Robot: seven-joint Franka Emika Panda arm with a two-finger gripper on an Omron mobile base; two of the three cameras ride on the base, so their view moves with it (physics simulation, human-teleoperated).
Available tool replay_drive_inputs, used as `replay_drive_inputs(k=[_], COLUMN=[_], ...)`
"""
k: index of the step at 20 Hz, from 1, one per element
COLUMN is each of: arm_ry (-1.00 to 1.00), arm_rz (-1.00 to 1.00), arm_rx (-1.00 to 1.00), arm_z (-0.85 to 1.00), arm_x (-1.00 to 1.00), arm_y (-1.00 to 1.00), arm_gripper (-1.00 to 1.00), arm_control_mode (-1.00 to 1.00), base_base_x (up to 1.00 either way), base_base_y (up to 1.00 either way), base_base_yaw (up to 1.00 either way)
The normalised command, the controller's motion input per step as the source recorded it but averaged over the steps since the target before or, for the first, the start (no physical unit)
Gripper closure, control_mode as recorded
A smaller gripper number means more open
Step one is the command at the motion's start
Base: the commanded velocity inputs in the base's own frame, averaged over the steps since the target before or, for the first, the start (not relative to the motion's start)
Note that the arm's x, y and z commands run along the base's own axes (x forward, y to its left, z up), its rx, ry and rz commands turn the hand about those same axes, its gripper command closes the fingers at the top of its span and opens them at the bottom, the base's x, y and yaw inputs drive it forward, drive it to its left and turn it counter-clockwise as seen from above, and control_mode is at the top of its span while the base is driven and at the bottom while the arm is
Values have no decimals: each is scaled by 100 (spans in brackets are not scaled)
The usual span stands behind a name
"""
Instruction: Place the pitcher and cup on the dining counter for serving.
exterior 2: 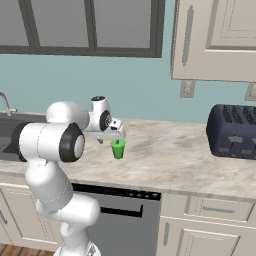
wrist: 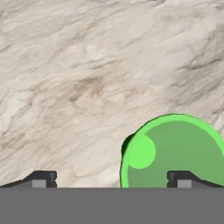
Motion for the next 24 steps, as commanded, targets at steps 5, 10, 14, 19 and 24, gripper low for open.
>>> replay_drive_inputs(k=[5, 10, 14, 19, 24], arm_ry=[0, 0, 0, 0, 1], arm_rz=[0, 0, 0, 0, 0], arm_rx=[0, 0, 0, 0, 0], arm_z=[-32, -21, -14, -6, 0], arm_x=[0, 0, 1, 1, 0], arm_y=[0, 0, 0, 0, 0], arm_gripper=[-100, -100, -100, 100, 100], arm_control_mode=[-100, -100, -100, -100, -100], base_base_x=[0, 0, 0, 0, 0], base_base_y=[0, 0, 0, 0, 0], base_base_yaw=[0, 0, 0, 0, 0])
